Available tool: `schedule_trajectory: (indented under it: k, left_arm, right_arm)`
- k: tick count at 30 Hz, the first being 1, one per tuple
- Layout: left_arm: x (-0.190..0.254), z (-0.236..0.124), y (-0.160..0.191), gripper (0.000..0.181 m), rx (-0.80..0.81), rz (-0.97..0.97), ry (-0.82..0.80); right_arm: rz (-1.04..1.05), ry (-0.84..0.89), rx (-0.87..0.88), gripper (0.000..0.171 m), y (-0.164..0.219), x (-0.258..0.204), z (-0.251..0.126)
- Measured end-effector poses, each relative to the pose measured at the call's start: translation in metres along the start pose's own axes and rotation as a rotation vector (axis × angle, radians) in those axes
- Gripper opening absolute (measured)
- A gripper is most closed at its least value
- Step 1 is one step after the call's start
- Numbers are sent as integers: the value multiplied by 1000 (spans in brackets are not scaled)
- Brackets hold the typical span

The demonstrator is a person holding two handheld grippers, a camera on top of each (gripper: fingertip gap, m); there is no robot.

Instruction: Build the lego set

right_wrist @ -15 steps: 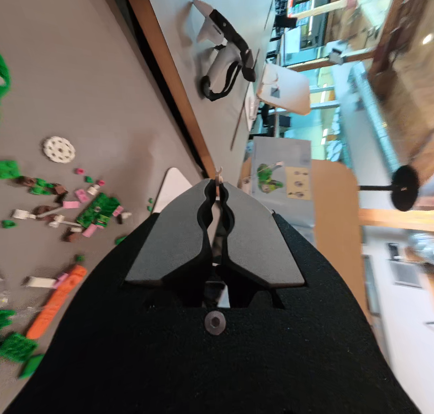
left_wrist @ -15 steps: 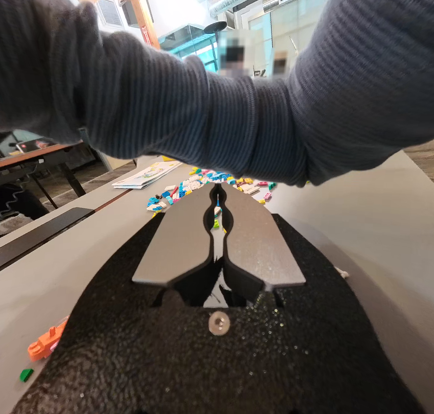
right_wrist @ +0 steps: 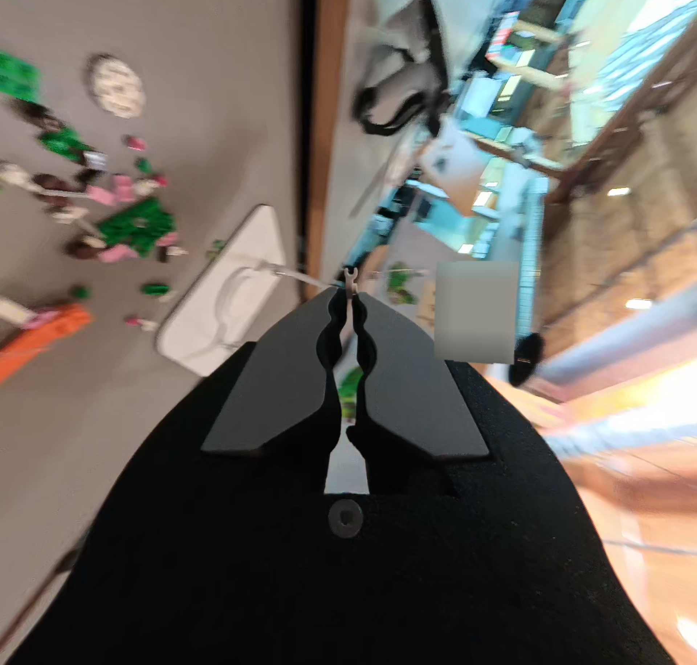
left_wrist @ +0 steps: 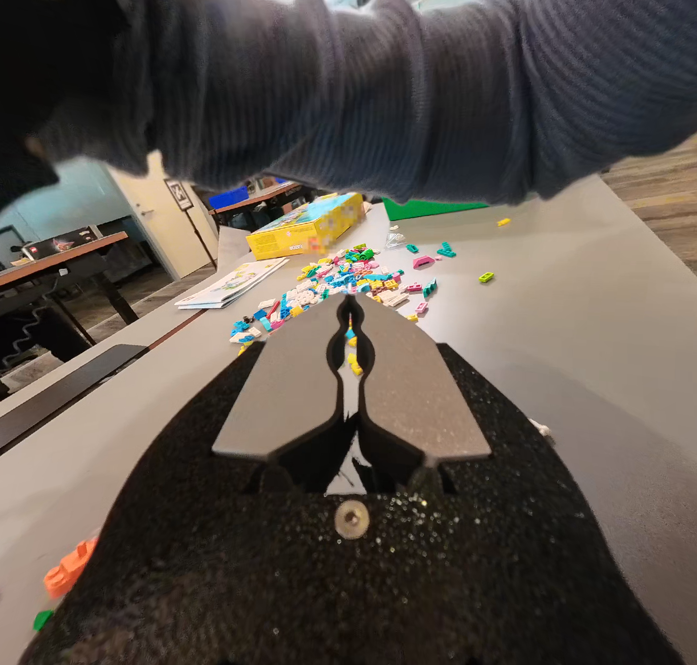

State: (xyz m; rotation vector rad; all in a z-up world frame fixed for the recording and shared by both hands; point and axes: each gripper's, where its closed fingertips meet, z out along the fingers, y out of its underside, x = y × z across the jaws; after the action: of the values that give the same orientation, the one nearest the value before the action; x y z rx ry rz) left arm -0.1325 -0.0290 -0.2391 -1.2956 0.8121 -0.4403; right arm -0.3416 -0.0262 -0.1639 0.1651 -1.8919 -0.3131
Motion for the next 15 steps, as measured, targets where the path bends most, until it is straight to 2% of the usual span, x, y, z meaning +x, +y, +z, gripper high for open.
schedule_trajectory:
  k: [4, 7, 10, 15]
  left_arm:
    - [10, 0, -3, 0, 16, 46, 44]
    - [18, -1, -5, 0, 29, 74, 81]
    - [30, -2, -9, 0, 63, 113, 146]
    - [40, -4, -12, 0, 82, 146, 192]
  right_arm:
    - [178, -368, 49, 3, 10, -75, 25]
    - [187, -549, 61, 2, 9, -123, 35]
    - [154, -662, 75, 3, 2, -155, 37]
    - [123, -739, 60, 3, -1, -178, 35]
